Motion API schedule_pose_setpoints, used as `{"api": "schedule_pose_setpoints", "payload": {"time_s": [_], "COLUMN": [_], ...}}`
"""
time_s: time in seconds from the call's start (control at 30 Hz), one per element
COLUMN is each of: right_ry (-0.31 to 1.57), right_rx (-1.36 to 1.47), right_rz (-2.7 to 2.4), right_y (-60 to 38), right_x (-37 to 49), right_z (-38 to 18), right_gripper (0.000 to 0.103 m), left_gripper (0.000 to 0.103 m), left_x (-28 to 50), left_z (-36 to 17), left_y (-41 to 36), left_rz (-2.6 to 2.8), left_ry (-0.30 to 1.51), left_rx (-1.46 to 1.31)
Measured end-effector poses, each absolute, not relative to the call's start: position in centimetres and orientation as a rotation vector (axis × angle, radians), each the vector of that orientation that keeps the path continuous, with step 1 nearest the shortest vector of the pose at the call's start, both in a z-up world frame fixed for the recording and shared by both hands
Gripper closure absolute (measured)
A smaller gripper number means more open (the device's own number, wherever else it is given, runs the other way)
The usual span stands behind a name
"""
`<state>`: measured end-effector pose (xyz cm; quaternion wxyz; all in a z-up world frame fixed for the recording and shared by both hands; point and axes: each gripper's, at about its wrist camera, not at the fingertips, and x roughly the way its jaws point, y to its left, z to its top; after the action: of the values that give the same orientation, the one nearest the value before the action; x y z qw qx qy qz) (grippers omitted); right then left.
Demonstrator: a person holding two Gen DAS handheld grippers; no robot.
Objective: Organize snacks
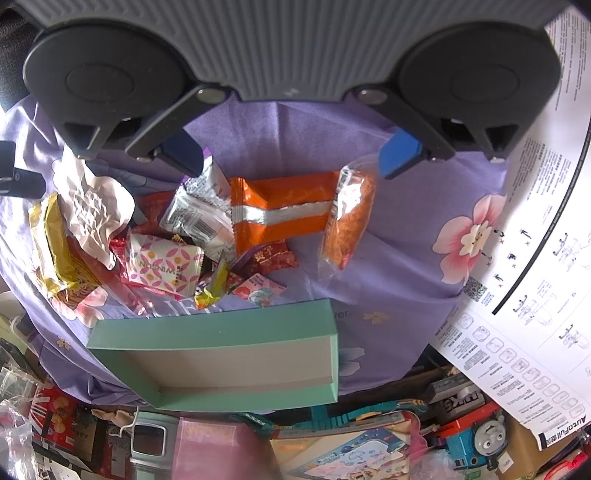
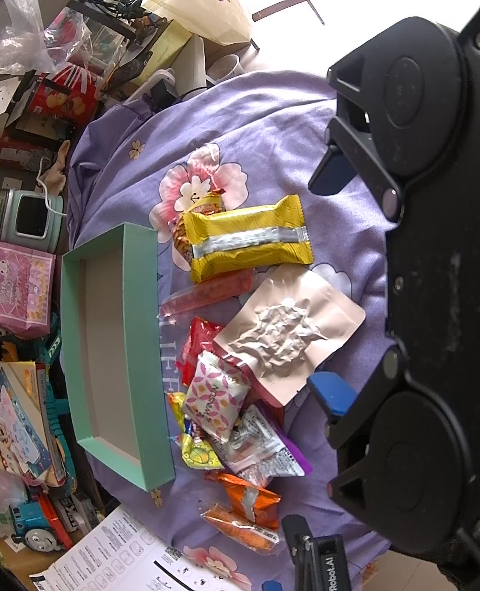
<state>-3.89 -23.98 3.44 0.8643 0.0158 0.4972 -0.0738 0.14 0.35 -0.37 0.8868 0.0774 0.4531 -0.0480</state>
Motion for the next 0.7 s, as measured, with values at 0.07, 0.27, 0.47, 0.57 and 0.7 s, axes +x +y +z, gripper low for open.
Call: {"api": "schedule_pose_setpoints", "payload": {"time_s": [0.07, 0.27, 0.47, 0.57, 0.7], "right_ry": [1.044, 1.052, 1.059, 1.063, 1.061], "right_rx": [0.033, 0.036, 0.034, 0.036, 0.034], "right_rz": [-0.152, -0.147, -0.141, -0.138, -0.136], "right_y": [-23.96, -24.1, -24.02, -23.97, -23.93], "right_x": [-3.88, -3.73, -3.52, -3.41, -3.24], "right_z": [3.44, 3.54, 3.47, 3.32, 3.21], "right_gripper": [0.0, 0.0, 0.0, 0.0, 0.0], "left_gripper": [0.0, 0.0, 0.0, 0.0, 0.0], "left_x": [0.22, 0.44, 0.63, 0.68, 0.94], "left_z": [-0.47, -0.71, -0.92, -1.0, -1.39], "left_y": [0.38, 0.27, 0.18, 0.22, 0.58], "left_rz": [-0.098, -0.096, -0.099, -0.099, -0.095], "left_ry": [0.946, 0.956, 0.966, 0.967, 0.973], "left_rx": [0.161, 0.156, 0.152, 0.15, 0.141]}}
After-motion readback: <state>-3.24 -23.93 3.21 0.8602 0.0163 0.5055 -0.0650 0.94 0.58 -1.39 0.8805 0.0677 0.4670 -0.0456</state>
